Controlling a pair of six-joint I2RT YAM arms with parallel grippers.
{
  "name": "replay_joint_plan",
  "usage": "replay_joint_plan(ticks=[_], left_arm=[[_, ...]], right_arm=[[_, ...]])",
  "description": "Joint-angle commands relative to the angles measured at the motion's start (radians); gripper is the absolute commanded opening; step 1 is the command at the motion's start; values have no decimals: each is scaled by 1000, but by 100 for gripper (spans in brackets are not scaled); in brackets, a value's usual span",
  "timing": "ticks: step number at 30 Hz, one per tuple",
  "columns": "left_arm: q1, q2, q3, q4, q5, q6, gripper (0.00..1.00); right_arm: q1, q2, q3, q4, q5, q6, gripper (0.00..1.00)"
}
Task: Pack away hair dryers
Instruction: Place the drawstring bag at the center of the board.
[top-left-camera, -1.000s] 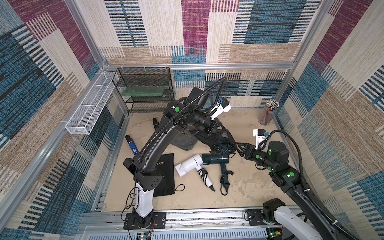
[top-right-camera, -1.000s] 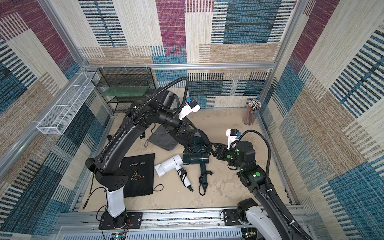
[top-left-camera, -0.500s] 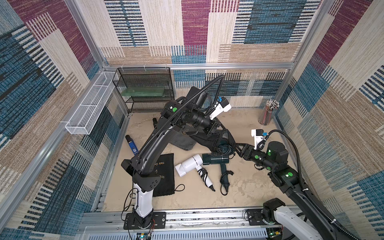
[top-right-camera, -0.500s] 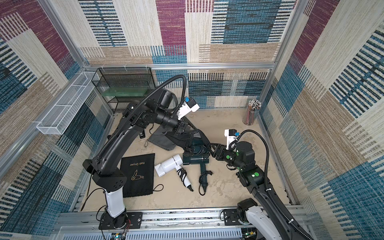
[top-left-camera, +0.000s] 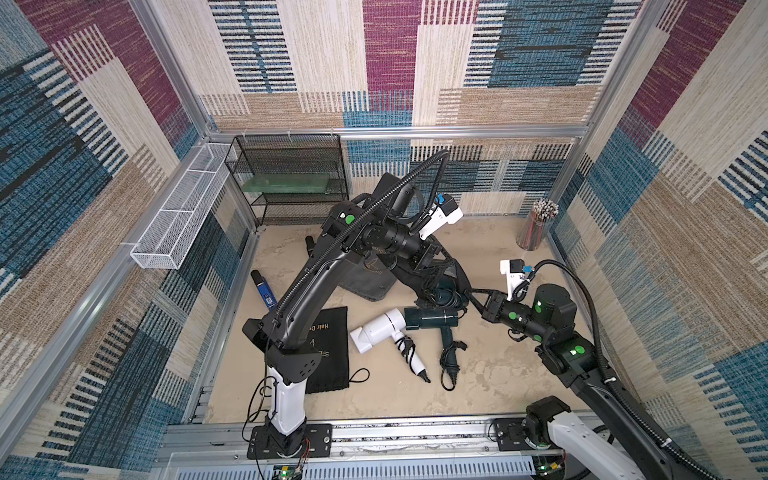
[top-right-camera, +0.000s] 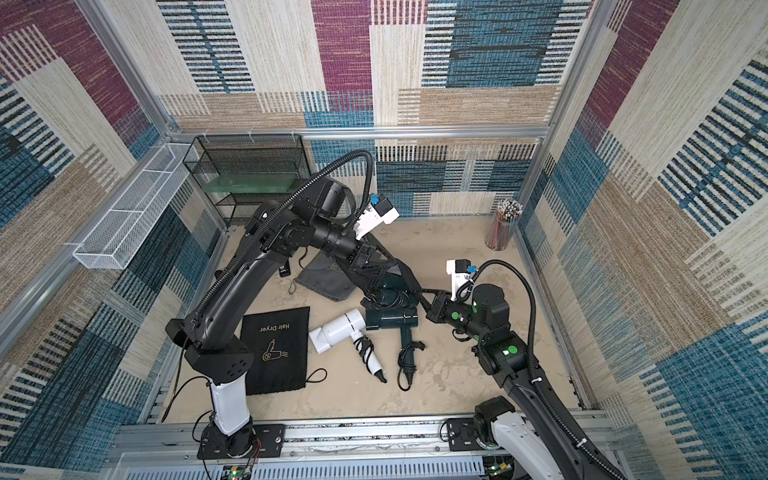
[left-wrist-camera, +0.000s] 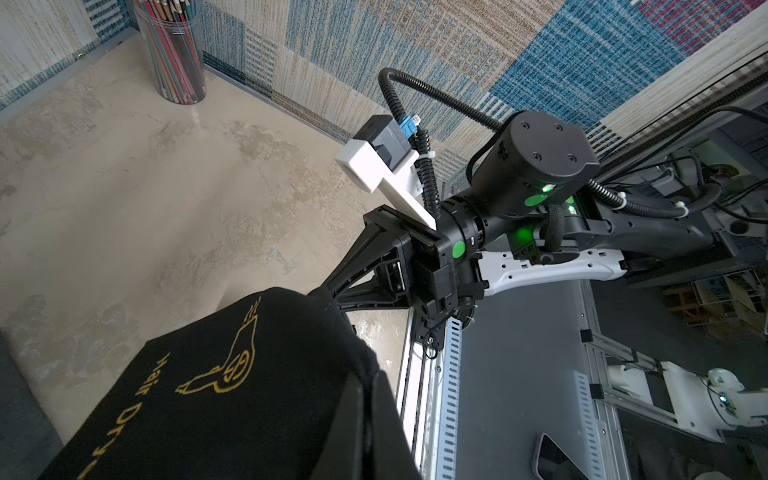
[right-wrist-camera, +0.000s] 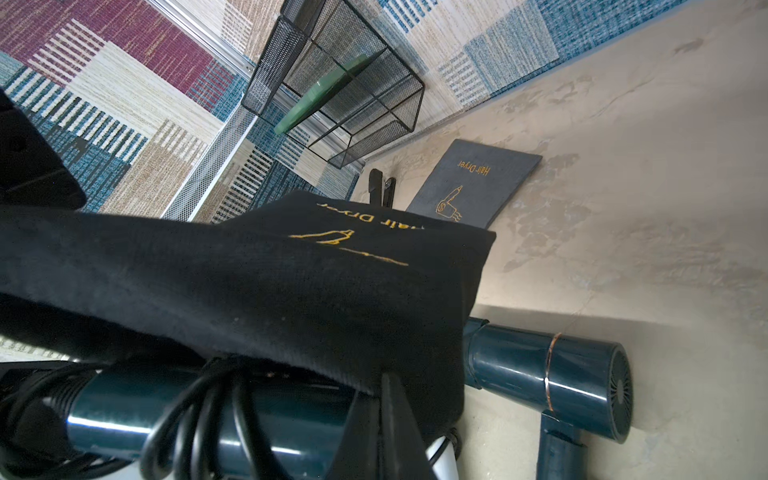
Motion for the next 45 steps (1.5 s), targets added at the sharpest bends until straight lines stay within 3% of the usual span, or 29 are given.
replay_joint_plan(ticks=[1, 5, 11, 16, 26, 40, 45], left_arm=[[3, -10, -5, 42, 9, -3, 0], [6, -9, -34, 43, -58, -7, 0], [28, -8, -131, 69, -271, -40, 0], [67, -3, -198, 89, -329, -73, 0], [83, -7, -189, 82, -253, -46, 0], [74, 111, 48, 88, -57, -80, 0], [70, 193, 102, 107, -10, -108, 0]], right_arm=[[2, -4, 3, 7, 13, -14, 0], [2, -10, 23, 1, 34, -14, 0], [-1, -11, 107, 24, 61, -15, 0], [-4, 28, 181, -8, 82, -32, 0], [-19, 120, 246, -107, 62, -76, 0], [-111, 150, 193, -232, 245, -116, 0], [-173, 147, 185, -200, 232, -118, 0]])
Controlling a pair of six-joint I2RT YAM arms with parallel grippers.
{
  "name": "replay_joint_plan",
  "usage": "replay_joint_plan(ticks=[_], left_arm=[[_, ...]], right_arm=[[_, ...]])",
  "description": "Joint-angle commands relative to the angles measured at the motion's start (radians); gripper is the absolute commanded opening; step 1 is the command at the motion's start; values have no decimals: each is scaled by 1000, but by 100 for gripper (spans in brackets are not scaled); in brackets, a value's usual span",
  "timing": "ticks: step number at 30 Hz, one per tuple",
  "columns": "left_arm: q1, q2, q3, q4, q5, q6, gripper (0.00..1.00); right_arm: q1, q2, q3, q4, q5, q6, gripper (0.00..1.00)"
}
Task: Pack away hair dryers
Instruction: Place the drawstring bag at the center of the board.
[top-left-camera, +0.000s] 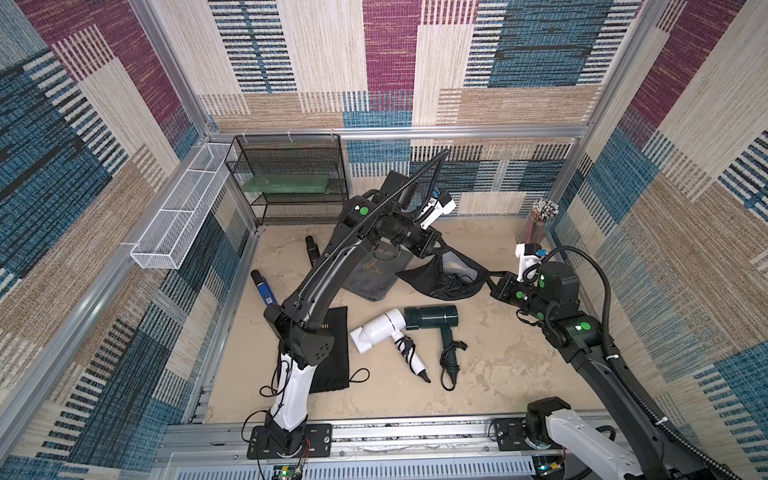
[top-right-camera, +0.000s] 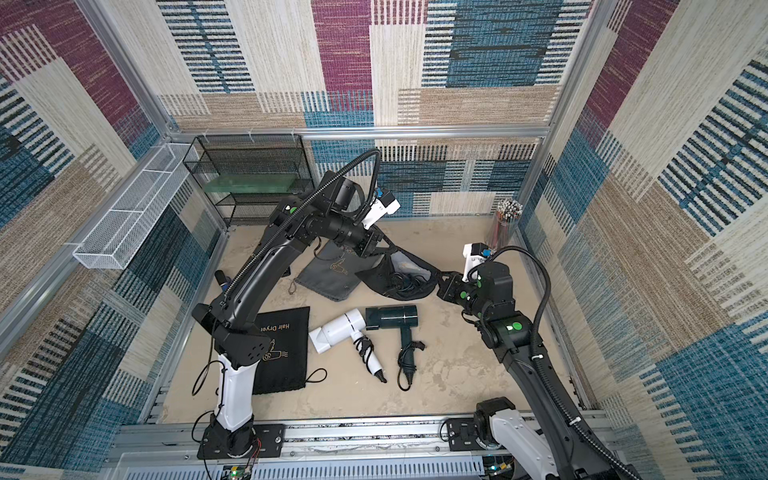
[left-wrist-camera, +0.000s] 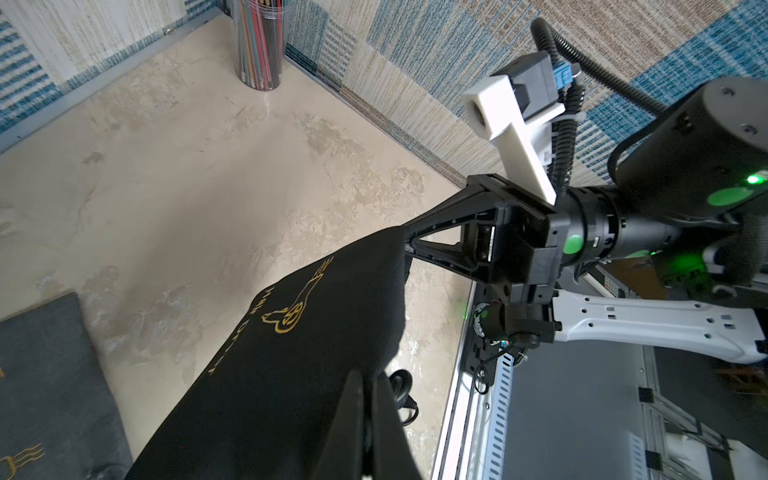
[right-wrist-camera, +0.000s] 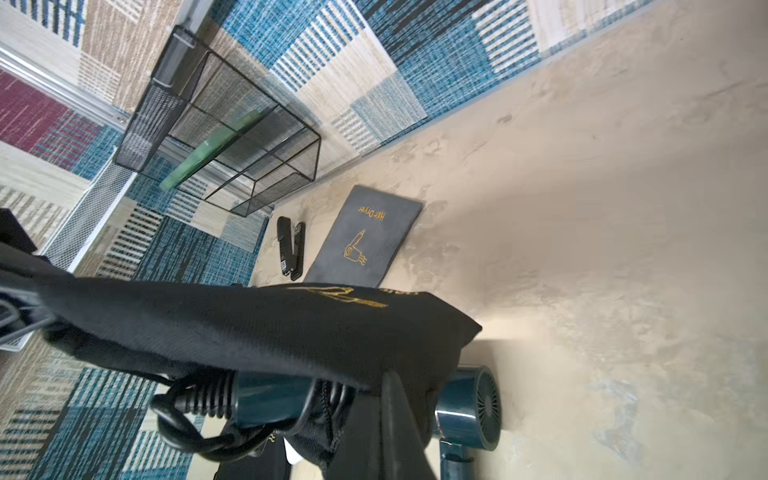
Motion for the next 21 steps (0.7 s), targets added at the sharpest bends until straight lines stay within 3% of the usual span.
replay_joint_plan(ticks=[1, 13, 21], left_arm=[[-2, 33, 26, 56, 64, -51, 0], [-4, 134, 12, 87, 62, -77, 0], [-3, 173, 10, 88, -23, -88, 0]], right_arm=[[-31, 2, 1, 3, 46, -19, 0], [-132, 179, 61, -13, -64, -83, 1], [-142, 227, 38, 9, -130, -91, 20]])
